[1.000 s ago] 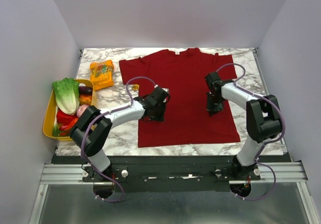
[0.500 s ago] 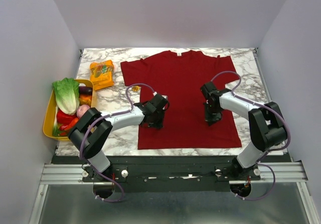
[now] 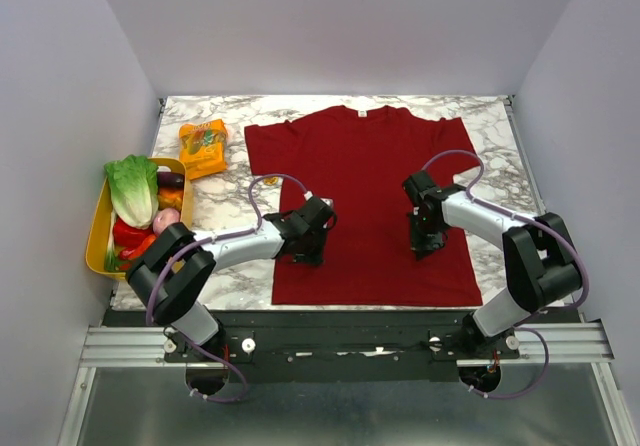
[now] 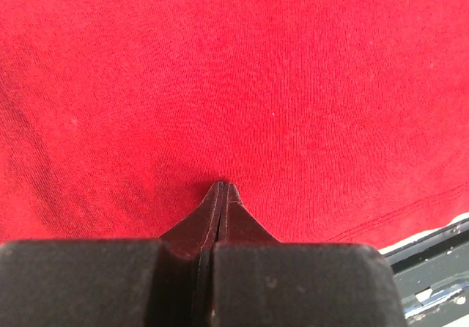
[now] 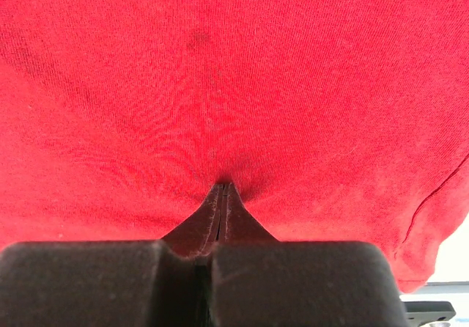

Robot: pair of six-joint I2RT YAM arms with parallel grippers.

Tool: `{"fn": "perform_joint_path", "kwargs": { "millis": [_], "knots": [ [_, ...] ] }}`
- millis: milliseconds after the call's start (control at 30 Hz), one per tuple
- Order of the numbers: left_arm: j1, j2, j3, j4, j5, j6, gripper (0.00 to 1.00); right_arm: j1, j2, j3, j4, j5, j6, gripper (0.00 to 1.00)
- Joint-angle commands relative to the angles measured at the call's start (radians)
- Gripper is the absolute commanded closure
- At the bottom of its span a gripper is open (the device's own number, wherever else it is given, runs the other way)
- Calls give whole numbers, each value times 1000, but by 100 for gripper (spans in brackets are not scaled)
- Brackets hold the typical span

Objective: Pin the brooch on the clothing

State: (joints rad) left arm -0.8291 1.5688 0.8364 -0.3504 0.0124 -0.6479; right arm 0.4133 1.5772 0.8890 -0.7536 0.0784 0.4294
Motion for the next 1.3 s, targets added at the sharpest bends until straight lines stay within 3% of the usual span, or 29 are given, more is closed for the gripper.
{"fn": "perform_joint_path", "kwargs": {
  "millis": [0, 200, 333, 467, 567, 600, 667, 700, 800, 1000, 1267],
  "knots": [
    [-13, -47, 3, -38, 30, 7, 100, 10, -26, 56, -47, 27, 11, 99],
    [1, -87, 98, -70, -29, 66, 100, 9, -77, 174, -23, 11, -15, 98],
    [68, -67, 183, -88, -43, 103, 100, 10, -91, 217, 36, -60, -44, 96],
    [207, -33, 217, -73, -14, 117, 100, 9, -74, 225, 69, -114, -72, 93],
    [281, -6, 233, -42, 14, 120, 85, 9, -43, 228, 91, -149, -89, 91],
    [326, 3, 243, -41, 12, 120, 71, 9, -39, 225, 102, -166, -98, 85],
    [366, 40, 271, -41, 17, 128, 58, 10, -26, 223, 132, -218, -101, 72],
    [386, 52, 279, -42, 15, 126, 44, 10, -22, 222, 141, -235, -106, 65],
    [470, 86, 291, -12, 40, 122, 33, 10, -13, 220, 200, -314, -113, 52],
    [626, 106, 279, 50, 124, 106, 33, 30, 52, 283, 335, -437, -98, 38],
    [705, 216, 375, 64, 144, 83, 35, 117, 309, 557, 434, -506, -49, 37]
  ]
}}
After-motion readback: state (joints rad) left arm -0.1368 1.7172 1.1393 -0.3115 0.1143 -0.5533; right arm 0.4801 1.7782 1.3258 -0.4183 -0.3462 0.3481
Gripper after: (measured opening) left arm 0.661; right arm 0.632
